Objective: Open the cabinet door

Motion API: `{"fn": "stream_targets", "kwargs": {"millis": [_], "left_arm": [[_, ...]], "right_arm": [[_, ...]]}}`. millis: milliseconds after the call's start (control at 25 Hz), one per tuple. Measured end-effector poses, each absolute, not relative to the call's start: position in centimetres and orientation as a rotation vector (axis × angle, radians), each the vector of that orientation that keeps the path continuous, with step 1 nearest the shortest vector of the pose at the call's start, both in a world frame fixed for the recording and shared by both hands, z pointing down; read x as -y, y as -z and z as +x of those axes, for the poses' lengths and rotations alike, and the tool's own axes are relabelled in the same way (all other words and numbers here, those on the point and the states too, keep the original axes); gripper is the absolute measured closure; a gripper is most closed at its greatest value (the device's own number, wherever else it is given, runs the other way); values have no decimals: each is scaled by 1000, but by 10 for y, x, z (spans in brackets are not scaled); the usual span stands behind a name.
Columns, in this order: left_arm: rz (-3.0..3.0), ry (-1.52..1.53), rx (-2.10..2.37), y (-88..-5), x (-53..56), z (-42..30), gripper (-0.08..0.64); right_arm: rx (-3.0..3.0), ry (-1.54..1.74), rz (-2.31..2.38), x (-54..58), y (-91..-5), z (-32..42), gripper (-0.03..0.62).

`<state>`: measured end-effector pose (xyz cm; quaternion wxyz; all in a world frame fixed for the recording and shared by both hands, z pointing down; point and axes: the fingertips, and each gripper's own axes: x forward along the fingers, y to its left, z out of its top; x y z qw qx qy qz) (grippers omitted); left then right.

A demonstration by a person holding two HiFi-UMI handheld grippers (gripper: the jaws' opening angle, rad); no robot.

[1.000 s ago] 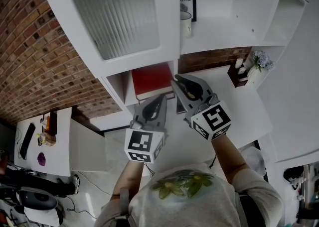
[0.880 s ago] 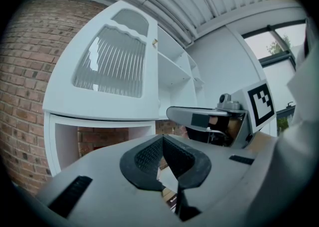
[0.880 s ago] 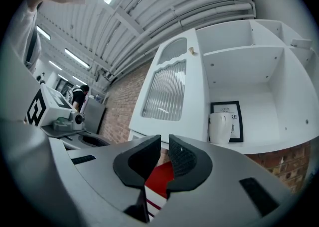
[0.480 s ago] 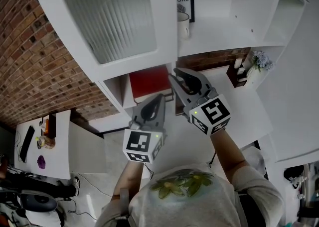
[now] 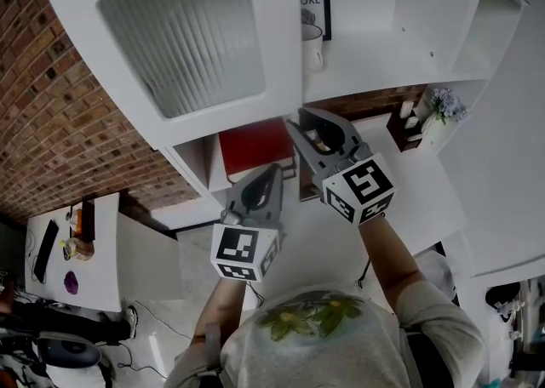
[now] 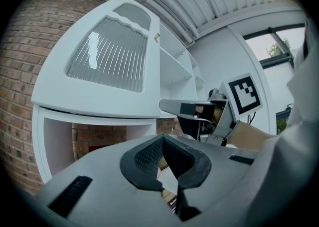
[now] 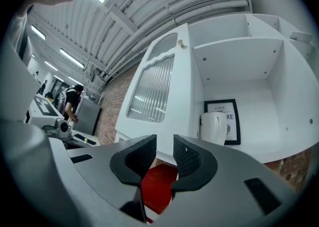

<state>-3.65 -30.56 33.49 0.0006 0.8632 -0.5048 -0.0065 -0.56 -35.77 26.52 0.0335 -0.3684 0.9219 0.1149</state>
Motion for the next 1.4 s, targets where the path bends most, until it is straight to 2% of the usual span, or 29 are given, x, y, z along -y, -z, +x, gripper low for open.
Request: {"fn": "stream_targets", "kwargs": {"millis": [1400], "left_arm": [[2688,-16,1585,-349,316,-41,552]], "right_arm": [[-2870,-353,-1136,402,-256,-1,482]]}}
